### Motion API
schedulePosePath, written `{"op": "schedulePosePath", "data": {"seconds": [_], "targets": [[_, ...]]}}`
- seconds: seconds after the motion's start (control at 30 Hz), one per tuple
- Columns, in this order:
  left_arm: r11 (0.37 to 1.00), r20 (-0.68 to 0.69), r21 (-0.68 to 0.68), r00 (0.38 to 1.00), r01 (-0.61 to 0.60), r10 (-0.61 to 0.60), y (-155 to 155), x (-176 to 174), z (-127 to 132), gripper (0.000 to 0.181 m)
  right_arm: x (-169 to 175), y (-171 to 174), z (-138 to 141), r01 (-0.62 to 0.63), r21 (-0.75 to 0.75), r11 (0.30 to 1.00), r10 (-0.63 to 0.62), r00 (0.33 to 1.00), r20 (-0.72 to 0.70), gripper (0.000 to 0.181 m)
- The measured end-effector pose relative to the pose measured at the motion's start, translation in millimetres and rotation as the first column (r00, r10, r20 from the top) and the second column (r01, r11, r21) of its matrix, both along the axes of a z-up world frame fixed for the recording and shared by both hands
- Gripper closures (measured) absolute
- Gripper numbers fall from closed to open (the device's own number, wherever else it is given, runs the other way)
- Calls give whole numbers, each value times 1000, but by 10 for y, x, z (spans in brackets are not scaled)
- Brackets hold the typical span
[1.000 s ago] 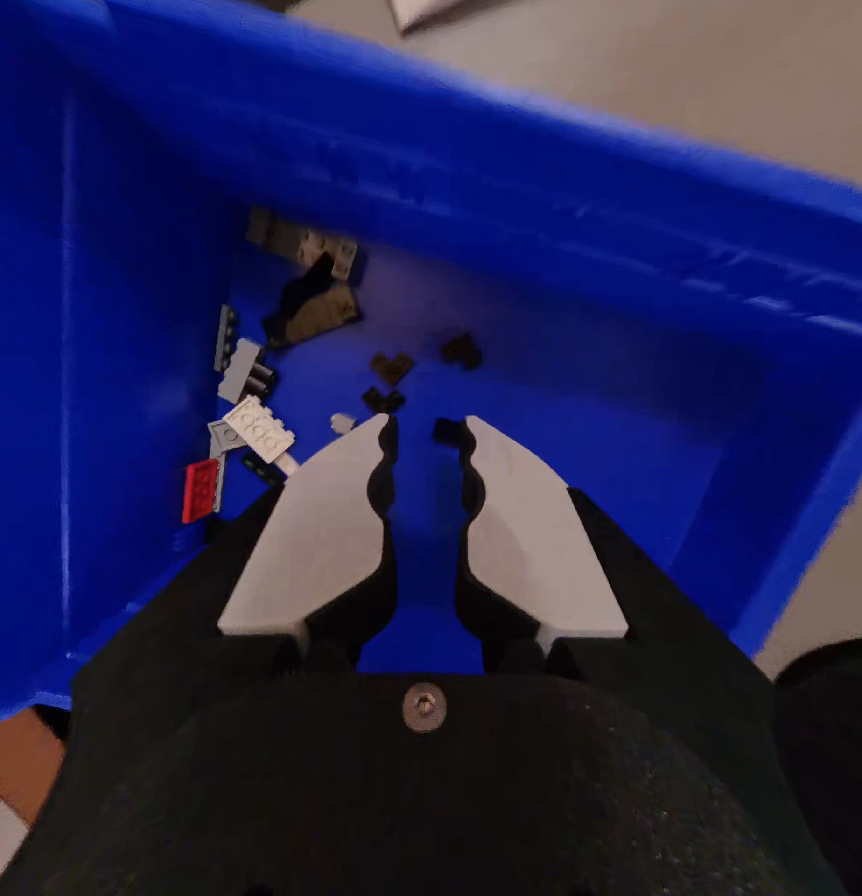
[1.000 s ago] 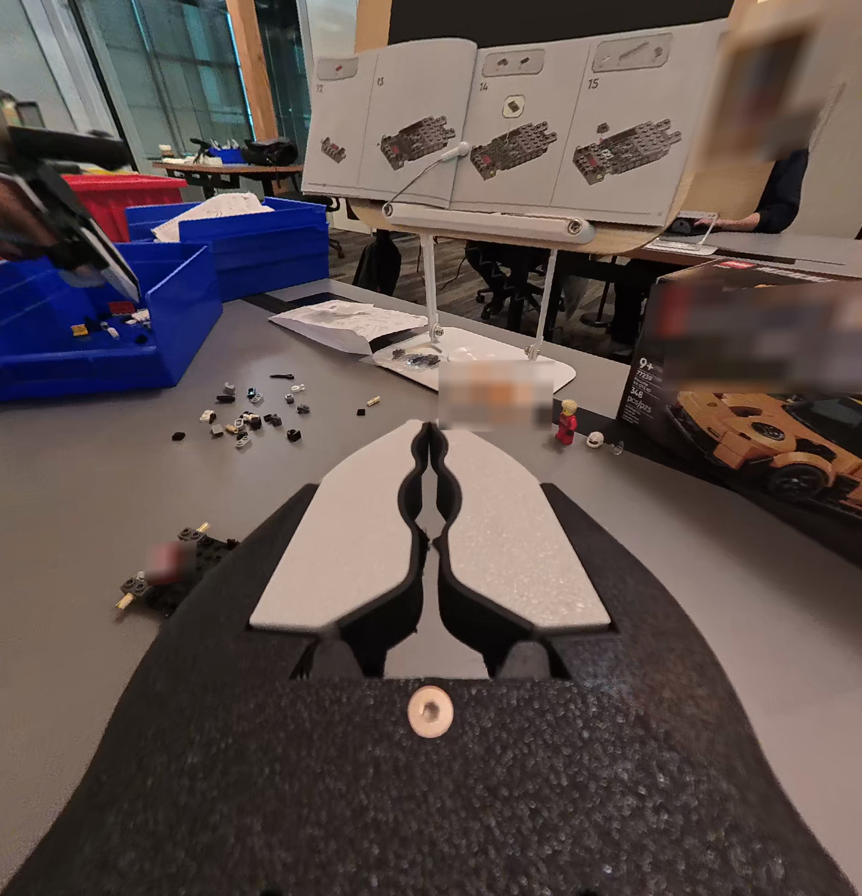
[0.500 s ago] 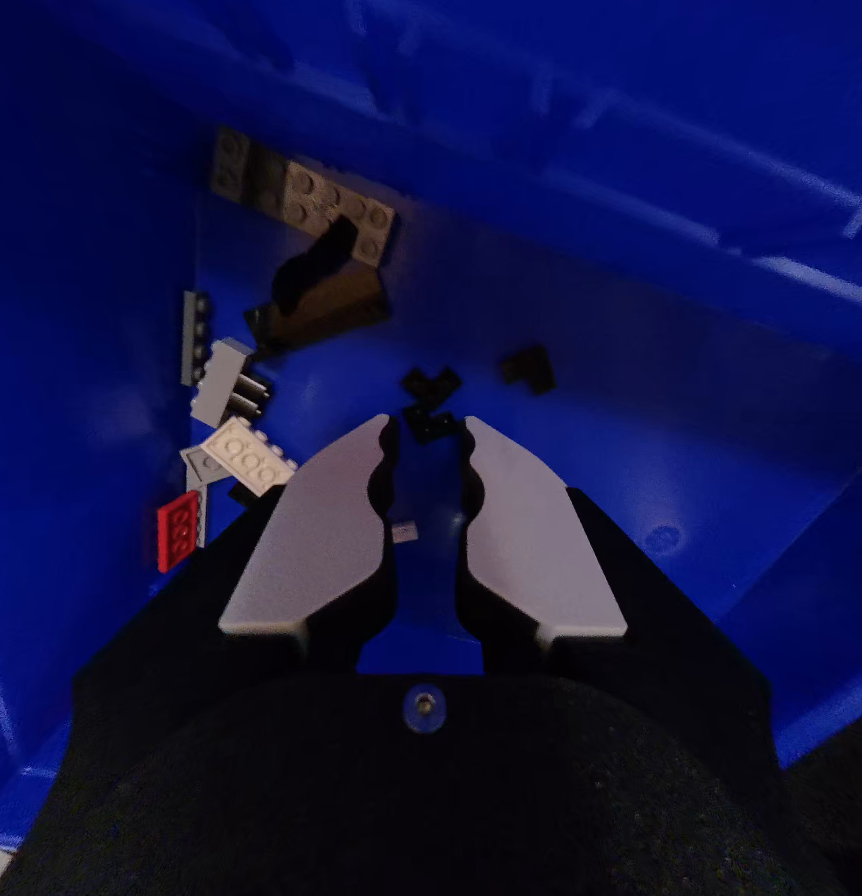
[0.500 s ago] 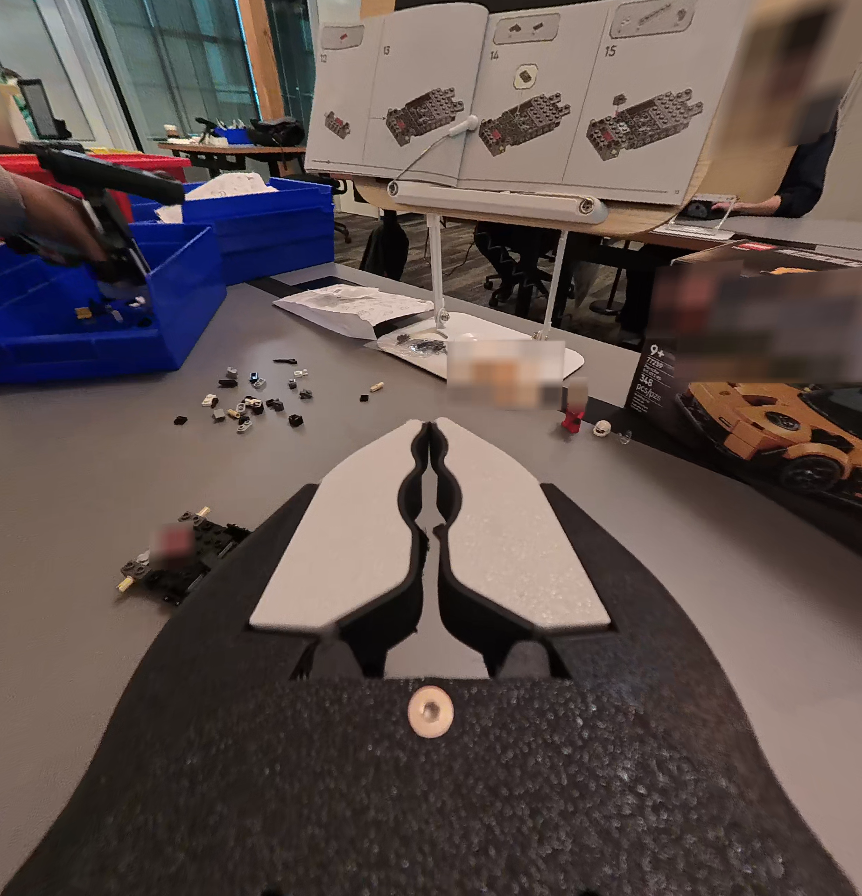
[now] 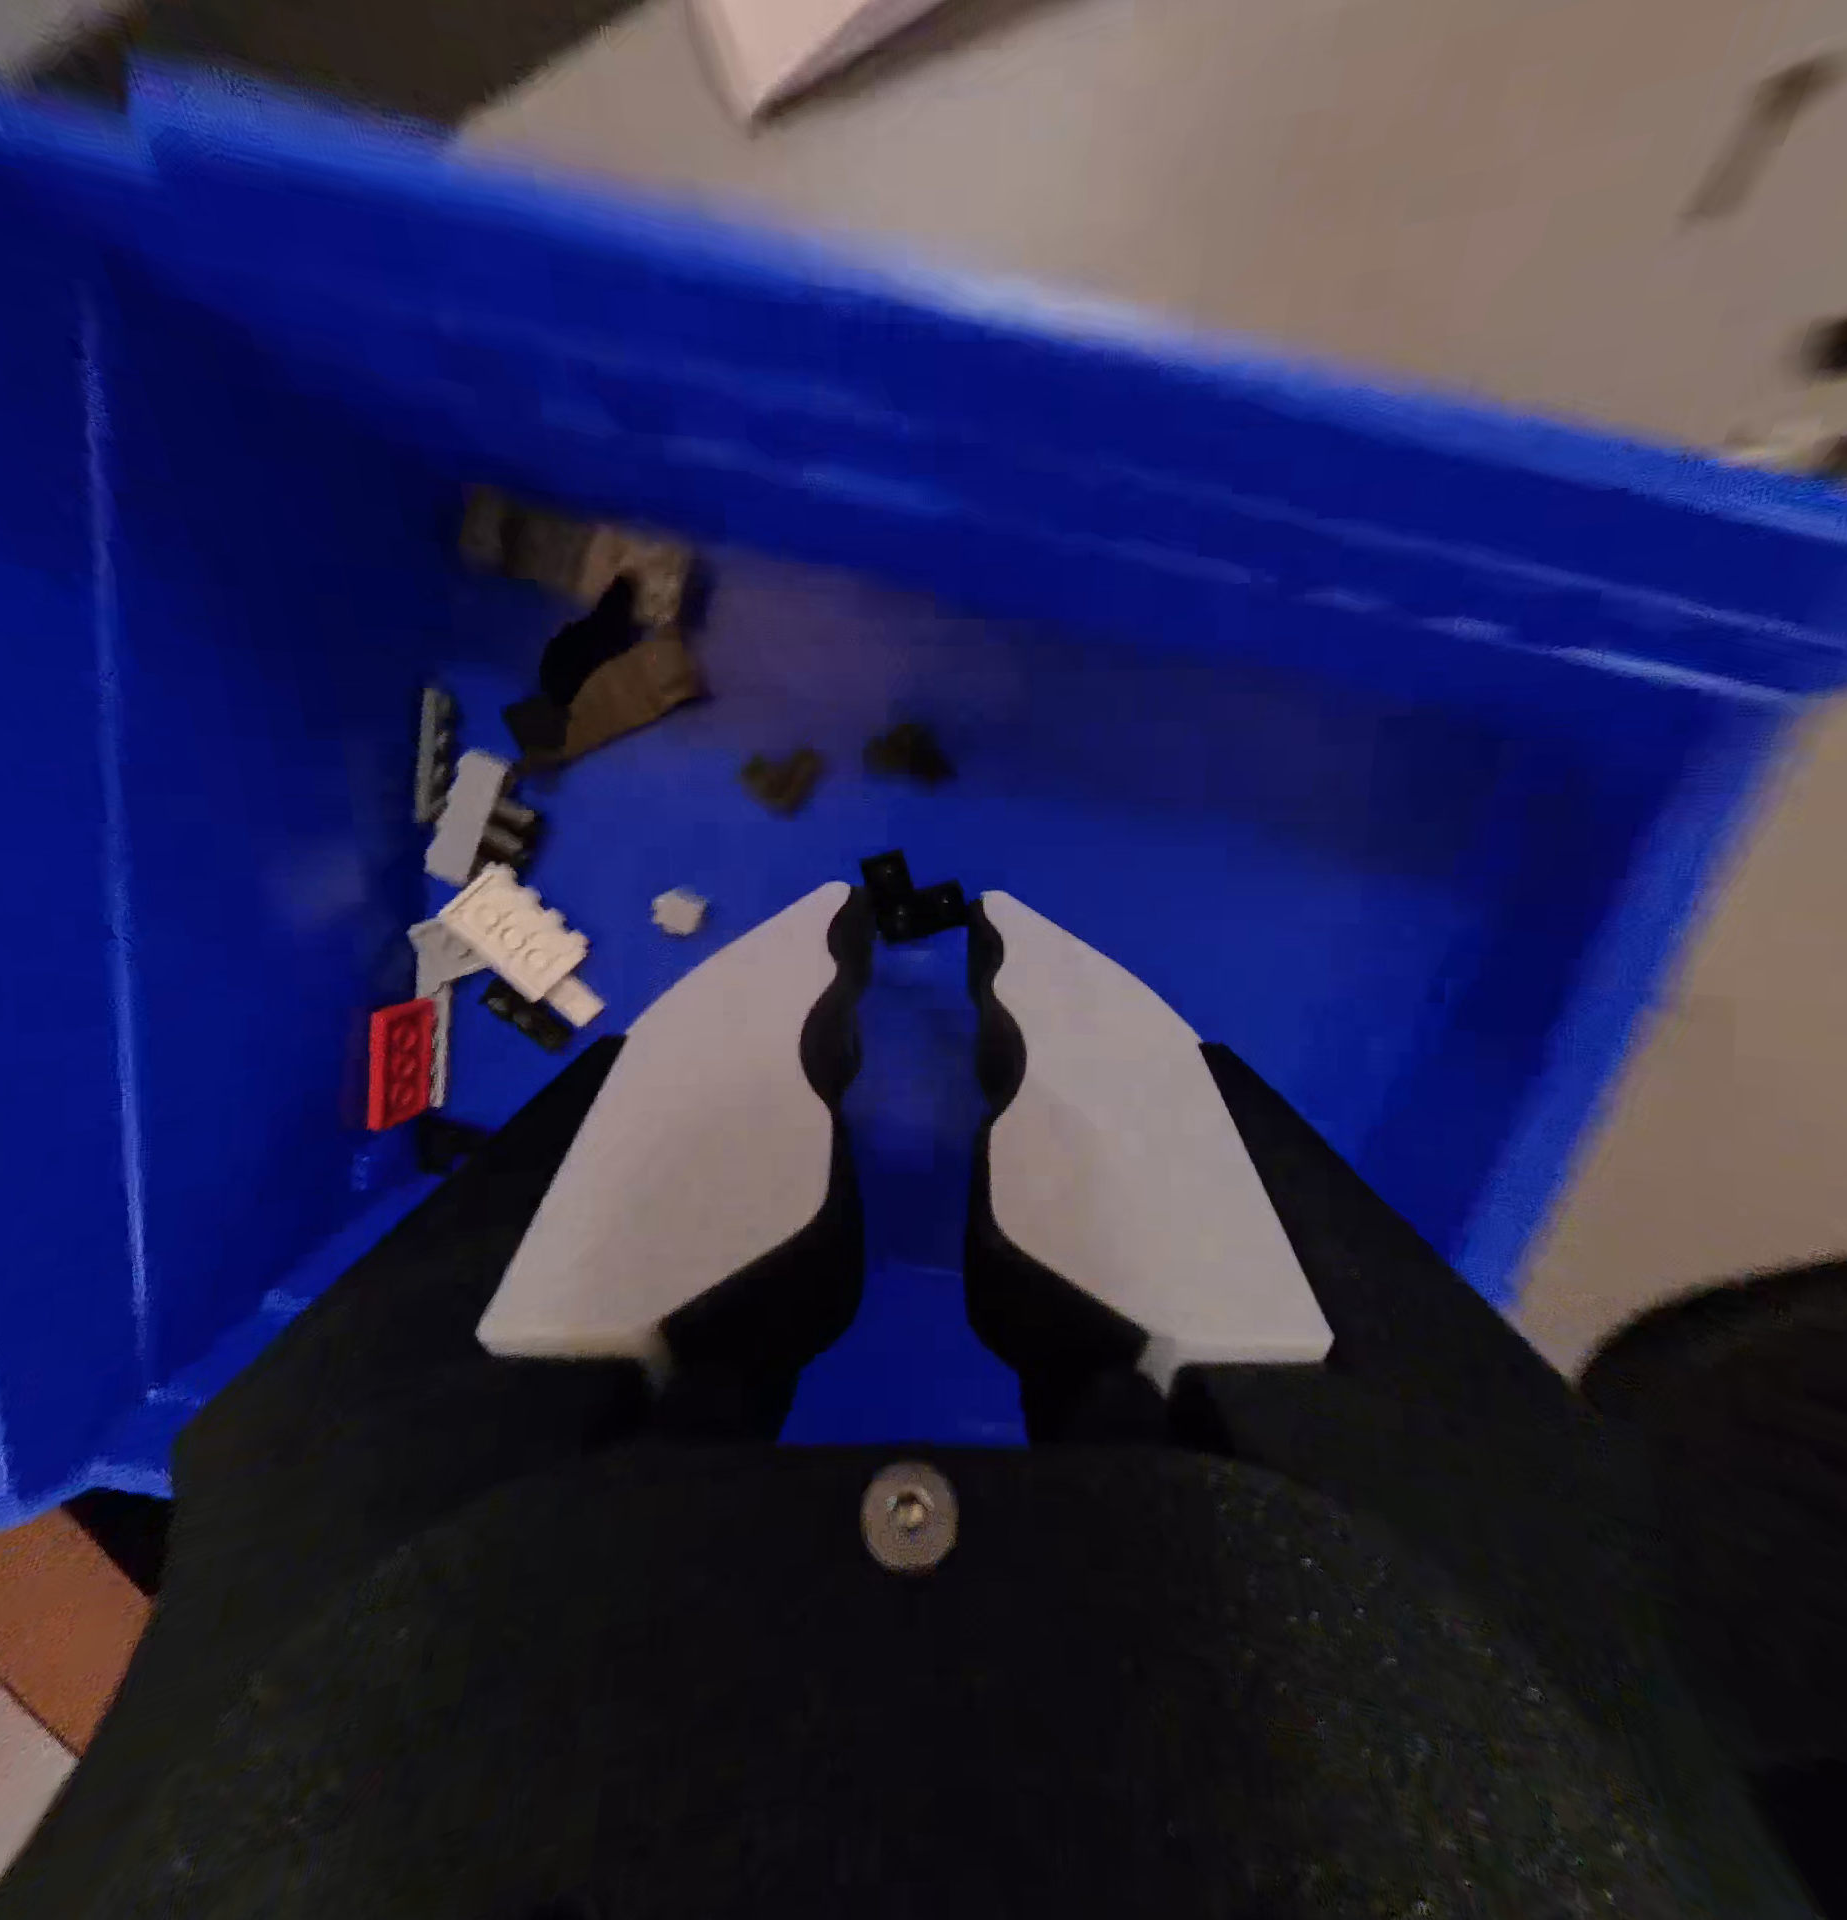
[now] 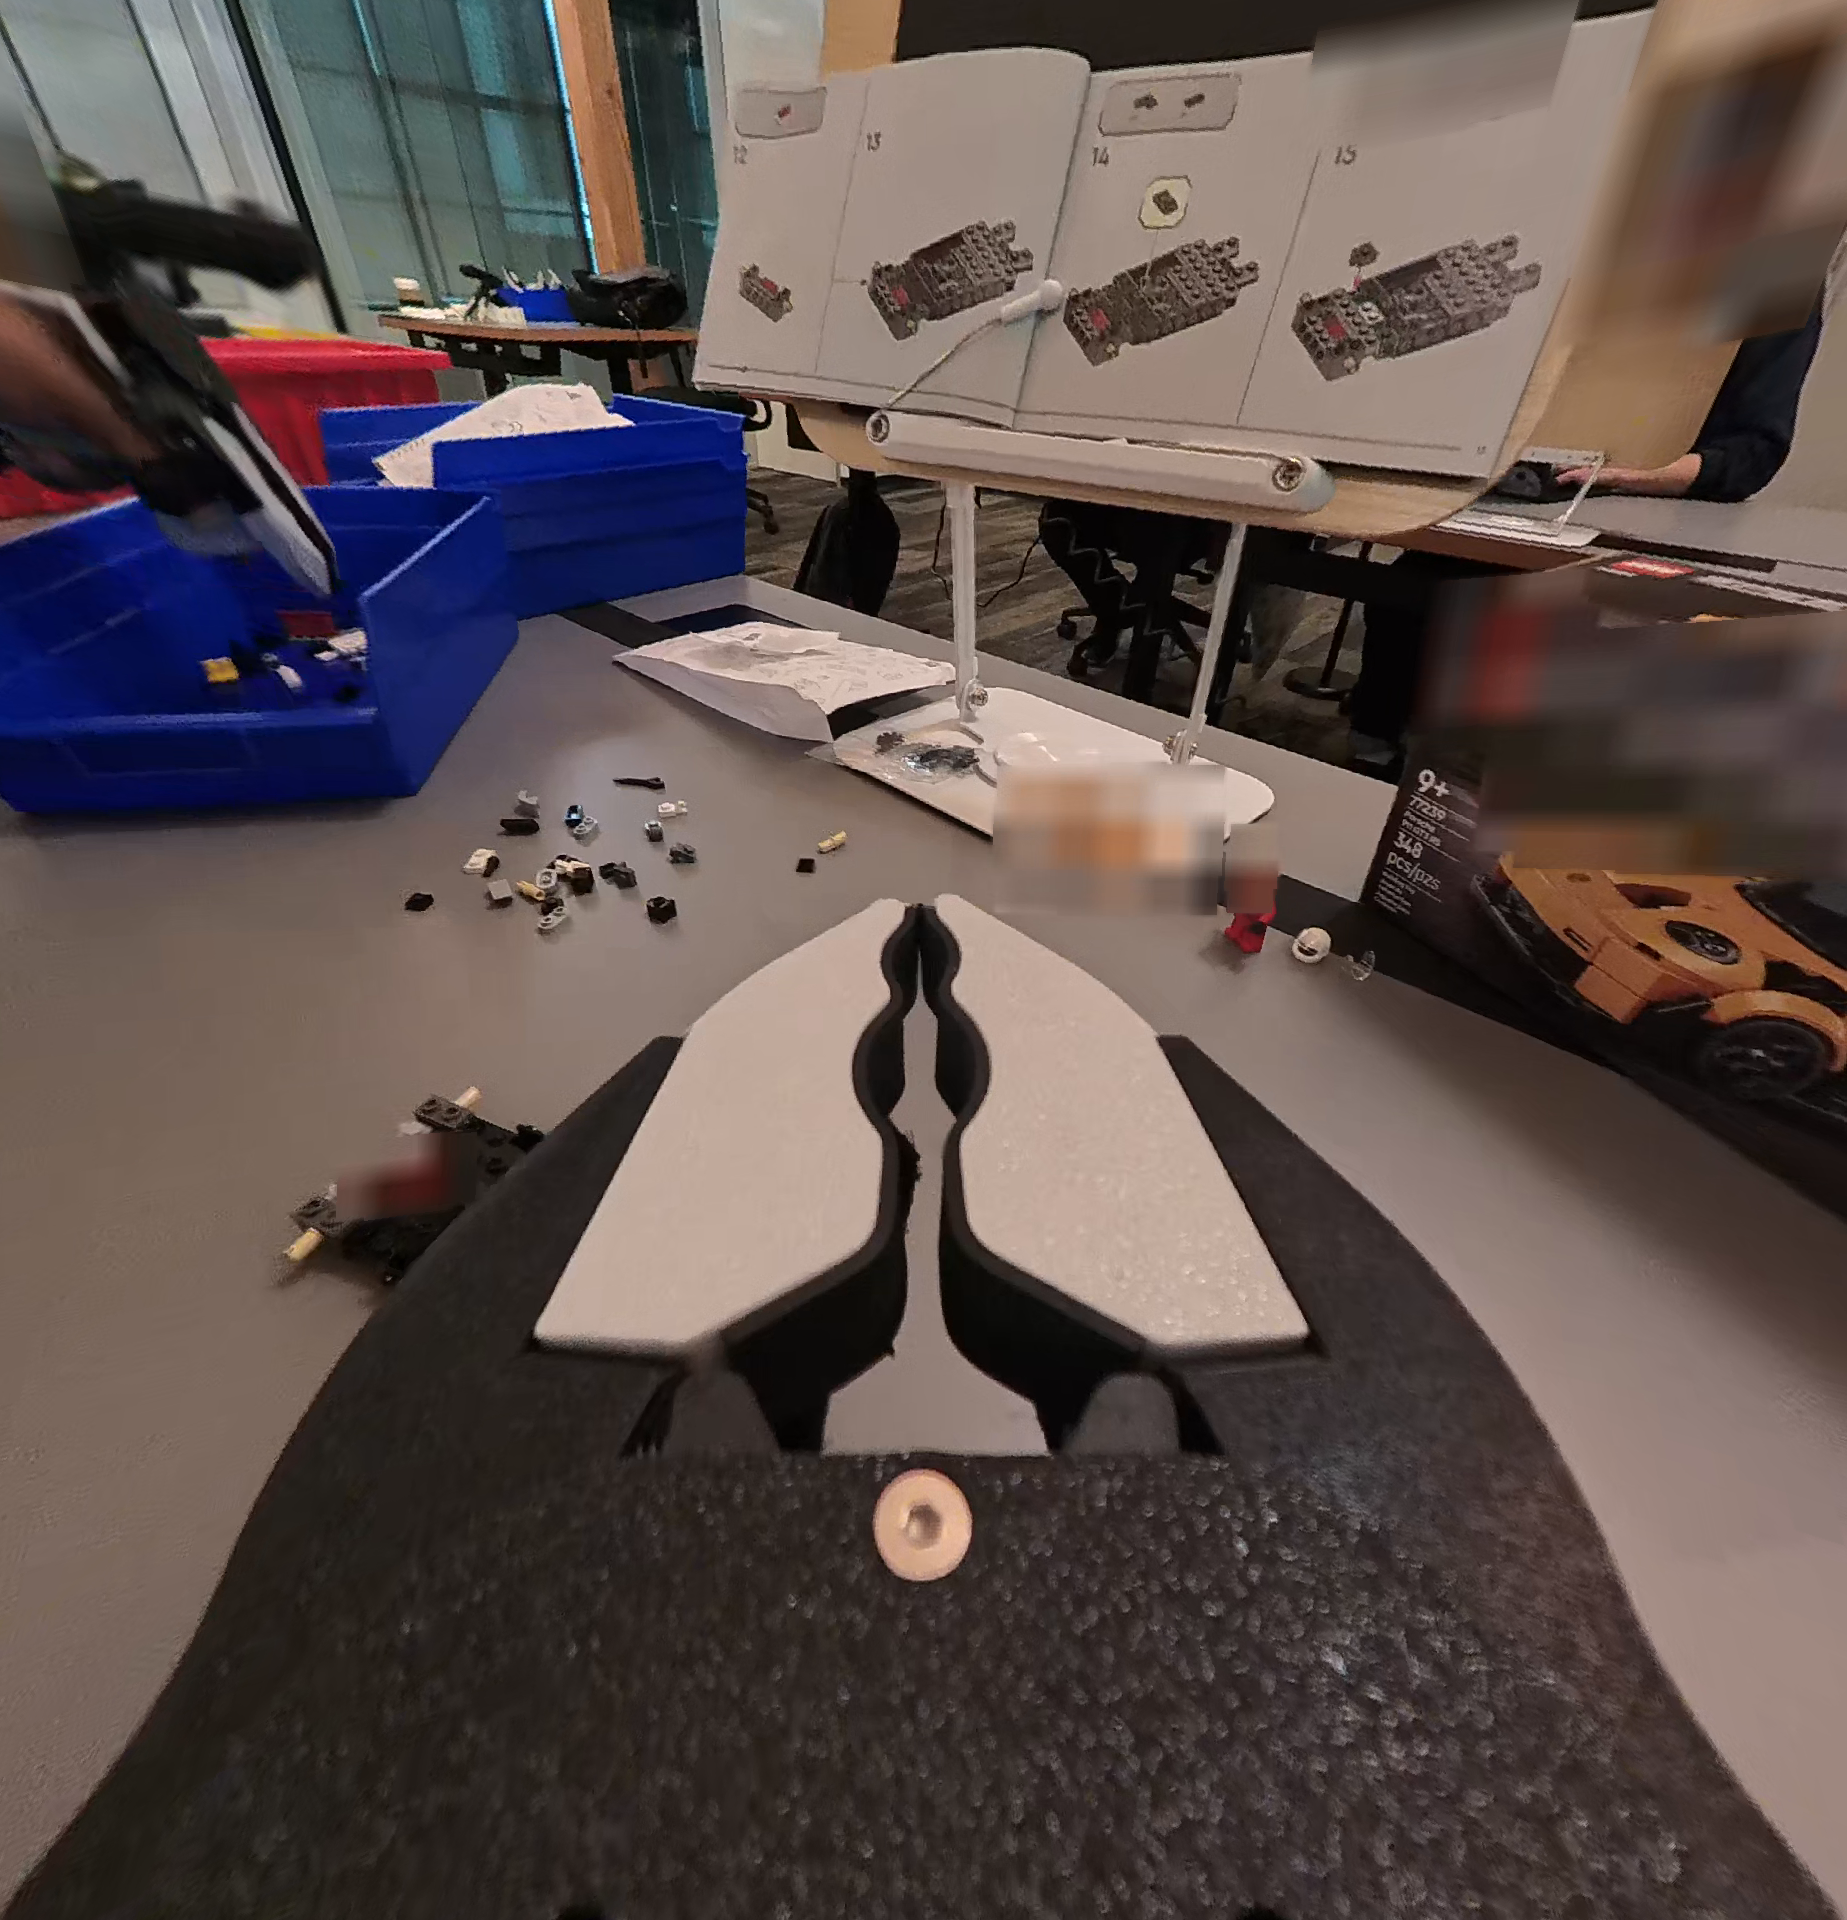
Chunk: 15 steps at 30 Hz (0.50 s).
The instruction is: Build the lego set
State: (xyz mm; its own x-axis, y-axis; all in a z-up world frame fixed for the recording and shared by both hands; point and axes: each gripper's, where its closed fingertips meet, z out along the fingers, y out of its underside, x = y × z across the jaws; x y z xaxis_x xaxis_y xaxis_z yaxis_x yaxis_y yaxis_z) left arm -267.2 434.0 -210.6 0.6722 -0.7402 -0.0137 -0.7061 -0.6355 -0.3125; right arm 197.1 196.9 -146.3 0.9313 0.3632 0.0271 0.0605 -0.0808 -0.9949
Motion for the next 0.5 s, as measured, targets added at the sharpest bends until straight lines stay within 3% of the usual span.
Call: {"op": "schedulePosePath", "data": {"seconds": [0.1,0.17,0.33,0.43,0.5], "targets": [[974,91,67,970,219,-224,-578,569,389,162,-108,16,12,-27,6,1000,27,999,33,181],[916,103,75,911,394,-400,-1106,1015,428,163,-193,32,15,-41,15,999,40,997,73,181],[712,141,-14,706,702,-694,-2280,2027,-48,164,-253,34,-1,-12,37,999,6,988,157,181],[612,129,-57,613,789,-779,-2630,2425,-342,163,-39,34,41,90,54,994,-97,985,146,181],[583,113,-59,586,810,-802,-2699,2618,-447,163,122,26,82,145,57,988,-151,983,105,181]]}}
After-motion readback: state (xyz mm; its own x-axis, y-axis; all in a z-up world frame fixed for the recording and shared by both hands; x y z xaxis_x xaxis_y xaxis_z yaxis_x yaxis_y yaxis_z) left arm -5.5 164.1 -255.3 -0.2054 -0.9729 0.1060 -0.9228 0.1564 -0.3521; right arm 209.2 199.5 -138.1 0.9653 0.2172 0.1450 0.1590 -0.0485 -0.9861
